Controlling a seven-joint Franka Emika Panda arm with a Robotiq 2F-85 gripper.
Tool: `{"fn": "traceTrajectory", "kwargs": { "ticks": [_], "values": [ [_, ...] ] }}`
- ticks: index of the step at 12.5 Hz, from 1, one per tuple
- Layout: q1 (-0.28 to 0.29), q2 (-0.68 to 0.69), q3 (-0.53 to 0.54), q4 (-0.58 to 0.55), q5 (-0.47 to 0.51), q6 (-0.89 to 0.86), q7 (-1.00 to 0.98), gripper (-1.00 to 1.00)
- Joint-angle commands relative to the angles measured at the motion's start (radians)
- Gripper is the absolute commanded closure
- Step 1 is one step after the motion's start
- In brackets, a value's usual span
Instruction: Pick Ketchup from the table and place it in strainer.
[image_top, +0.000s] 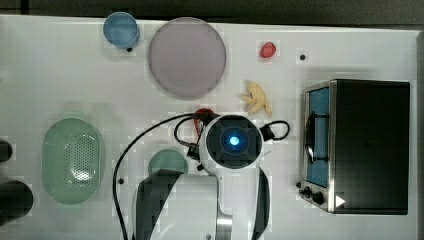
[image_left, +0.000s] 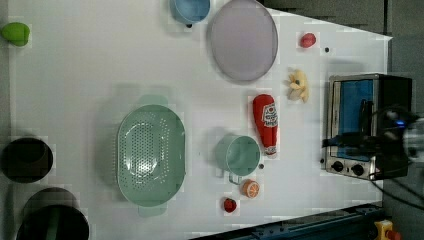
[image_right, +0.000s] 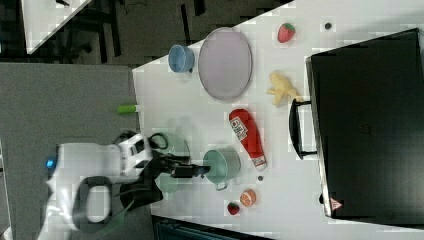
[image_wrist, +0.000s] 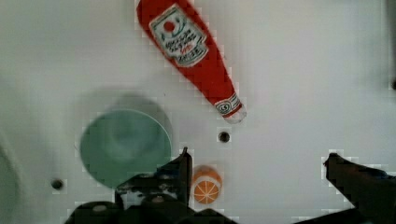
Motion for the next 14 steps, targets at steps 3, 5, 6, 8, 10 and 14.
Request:
{"fn": "traceTrajectory", "kwargs": {
  "ticks": [3,5,6,8,10,14],
  "values": [
    [0.002,0.037,0.022,-0.096,-0.003,0.239,-0.375,-1.00],
    [0.002,0.103,0.022,-0.105,-0.003,0.327,-0.432,-1.00],
    [0.002,0.139,0.022,-0.105,-0.003,0.370,-0.433,-1.00],
    [0.002,0.212,0.021,-0.105,-0.003,0.430,-0.432,-1.00],
    [0.002,0.287,0.020,-0.105,-0.005,0.491,-0.433,-1.00],
    [0.002,0.419,0.019,-0.103,-0.033,0.663,-0.433,-1.00]
  ]
}}
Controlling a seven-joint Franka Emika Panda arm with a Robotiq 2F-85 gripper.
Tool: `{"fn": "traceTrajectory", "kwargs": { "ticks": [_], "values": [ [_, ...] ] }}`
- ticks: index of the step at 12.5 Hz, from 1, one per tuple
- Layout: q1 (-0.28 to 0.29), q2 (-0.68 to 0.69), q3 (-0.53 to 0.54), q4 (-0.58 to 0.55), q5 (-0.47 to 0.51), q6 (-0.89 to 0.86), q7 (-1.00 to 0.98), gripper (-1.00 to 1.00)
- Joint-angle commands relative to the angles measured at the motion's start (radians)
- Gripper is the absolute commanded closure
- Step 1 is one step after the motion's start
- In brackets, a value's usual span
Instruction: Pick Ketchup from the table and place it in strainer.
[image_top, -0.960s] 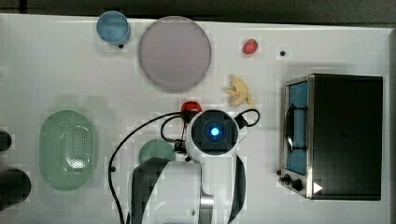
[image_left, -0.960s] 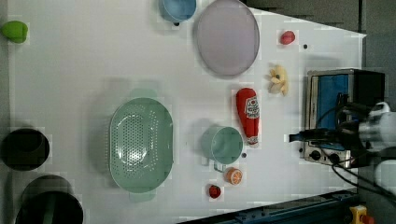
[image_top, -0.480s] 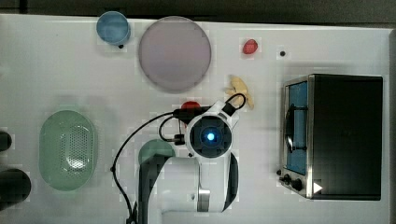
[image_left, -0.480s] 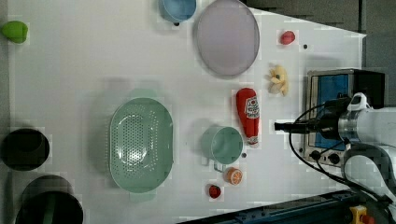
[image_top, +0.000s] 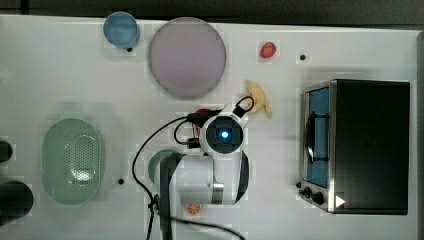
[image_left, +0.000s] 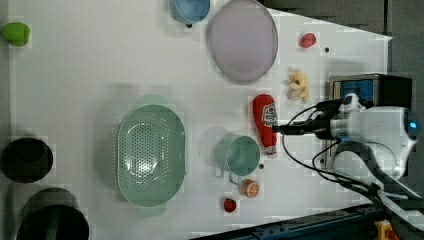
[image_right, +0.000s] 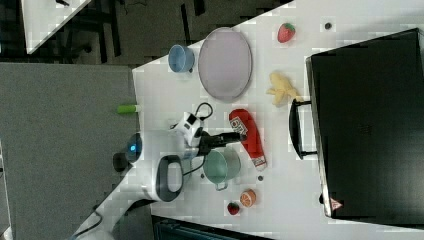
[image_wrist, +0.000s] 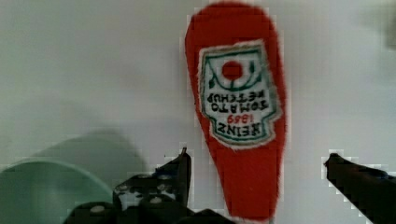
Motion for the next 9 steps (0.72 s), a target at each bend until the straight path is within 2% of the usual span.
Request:
{"fn": "traceTrajectory", "kwargs": {
  "ticks": [1,5,6,9],
  "values": [
    [0.007,0.051,-0.001,-0.005,-0.027,0.089,-0.044,-1.00],
    [0.007,0.132,-0.001,-0.005,-0.027,0.175,-0.043,-1.00],
    [0.007,0.144,-0.001,-0.005,-0.027,0.195,-0.043,-0.92],
    [0.007,0.154,-0.001,-0.003,-0.027,0.202,-0.042,-0.21]
  ]
}}
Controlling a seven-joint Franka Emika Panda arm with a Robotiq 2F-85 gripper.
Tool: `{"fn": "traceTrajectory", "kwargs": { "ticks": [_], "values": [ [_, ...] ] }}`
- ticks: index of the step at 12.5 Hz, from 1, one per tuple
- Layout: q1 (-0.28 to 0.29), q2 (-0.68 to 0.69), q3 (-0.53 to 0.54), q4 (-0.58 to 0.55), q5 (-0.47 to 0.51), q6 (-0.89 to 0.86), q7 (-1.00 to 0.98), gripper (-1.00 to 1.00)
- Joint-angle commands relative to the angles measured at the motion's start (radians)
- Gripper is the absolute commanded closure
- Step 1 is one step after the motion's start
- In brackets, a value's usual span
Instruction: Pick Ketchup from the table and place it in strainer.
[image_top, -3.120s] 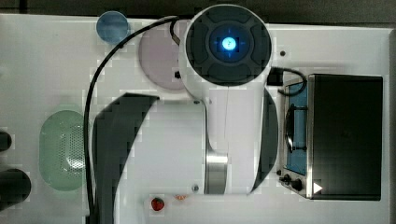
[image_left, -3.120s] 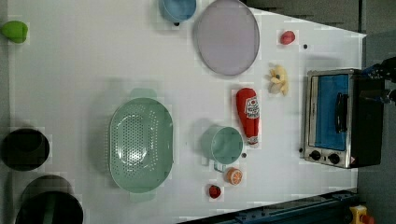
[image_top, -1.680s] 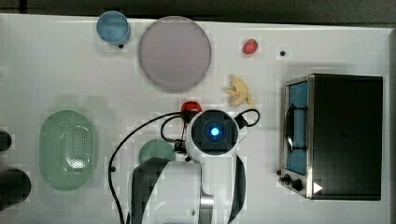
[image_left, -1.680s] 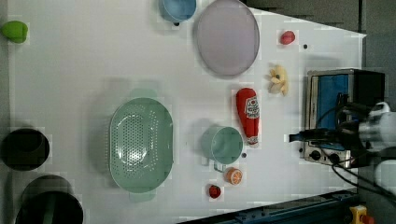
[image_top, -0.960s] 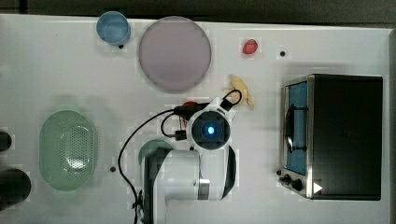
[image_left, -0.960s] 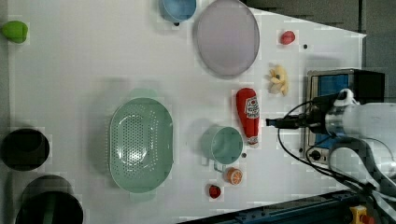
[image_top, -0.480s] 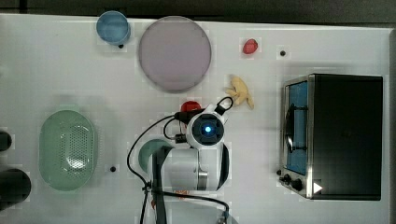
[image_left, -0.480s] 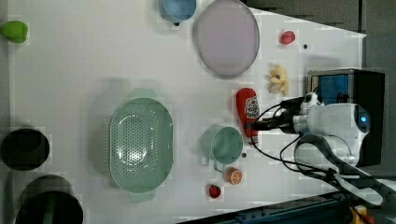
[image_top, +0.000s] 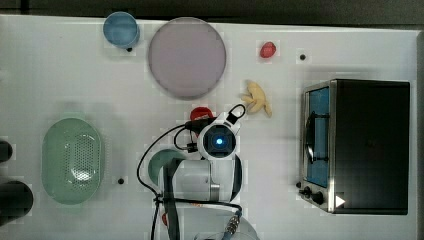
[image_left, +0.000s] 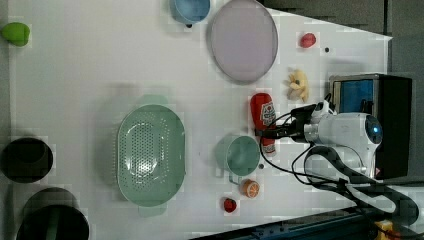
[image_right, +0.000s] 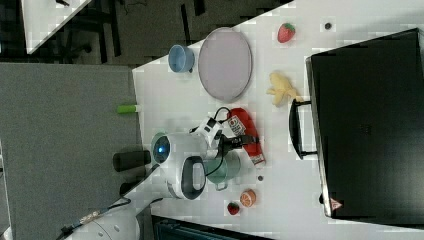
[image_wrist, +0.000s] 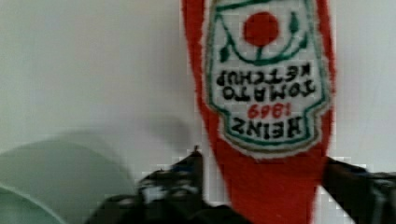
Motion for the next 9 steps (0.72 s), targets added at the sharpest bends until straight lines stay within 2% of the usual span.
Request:
{"fn": "traceTrajectory", "kwargs": {
  "ticks": [1,5,7,9],
  "values": [
    [-0.002,-0.016,0.000,0.026,-0.002,0.009,-0.033,-0.20],
    [-0.002,-0.121,0.002,0.056,-0.002,-0.045,-0.032,-0.20],
    [-0.002,-0.223,0.011,0.088,-0.002,-0.178,-0.029,-0.20],
    [0.001,-0.320,0.025,0.151,-0.001,-0.382,-0.025,-0.20]
  ]
}}
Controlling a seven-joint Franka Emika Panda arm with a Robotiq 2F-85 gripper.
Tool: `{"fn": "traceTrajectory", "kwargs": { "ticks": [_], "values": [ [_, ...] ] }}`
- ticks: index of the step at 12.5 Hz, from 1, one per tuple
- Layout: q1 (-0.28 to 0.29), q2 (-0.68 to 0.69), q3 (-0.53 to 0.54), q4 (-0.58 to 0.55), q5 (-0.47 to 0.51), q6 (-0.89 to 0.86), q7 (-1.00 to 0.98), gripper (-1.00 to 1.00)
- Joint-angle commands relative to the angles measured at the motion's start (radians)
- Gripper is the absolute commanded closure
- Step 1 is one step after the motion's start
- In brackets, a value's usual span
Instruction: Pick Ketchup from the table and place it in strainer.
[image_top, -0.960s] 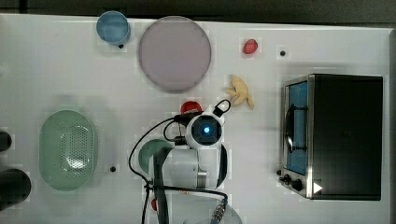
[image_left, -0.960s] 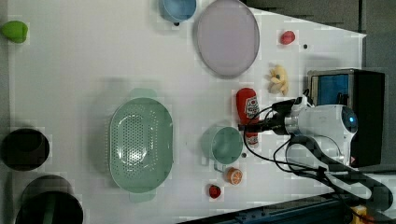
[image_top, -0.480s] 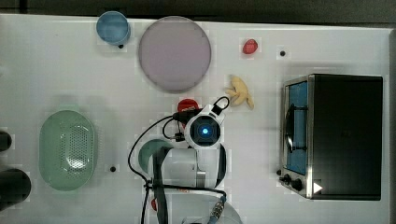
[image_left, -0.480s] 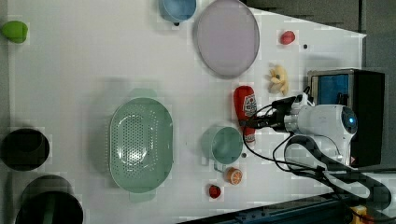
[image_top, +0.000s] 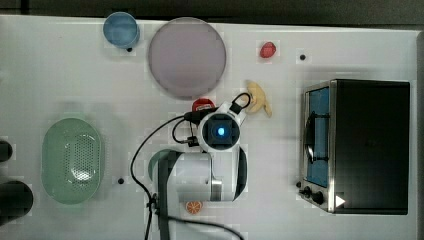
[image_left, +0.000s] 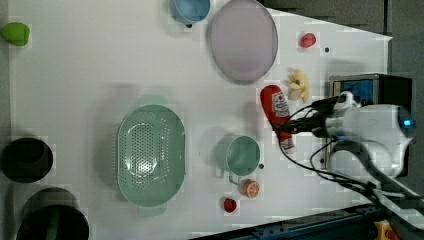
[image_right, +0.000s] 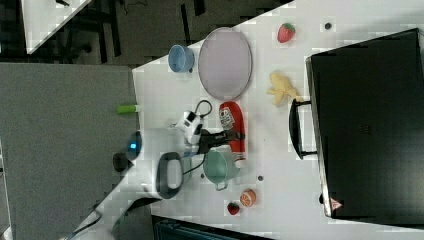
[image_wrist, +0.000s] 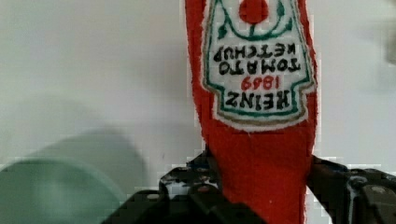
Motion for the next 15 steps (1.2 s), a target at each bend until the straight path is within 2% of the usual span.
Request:
{"fn": "traceTrajectory", "kwargs": {
  "ticks": [1,4,6,11,15],
  "values": [
    [0.005,-0.162,0.029,0.134,-0.001,-0.227,-0.016,-0.20],
    [0.010,-0.230,0.069,0.264,0.008,-0.496,0.009,-0.20],
    [0.021,-0.237,0.118,0.330,0.044,-0.586,0.053,-0.20],
    [0.061,-0.228,0.310,0.360,0.072,-0.602,0.377,-0.20],
    [0.086,-0.161,0.491,0.357,0.074,-0.515,0.705,-0.20]
  ]
}}
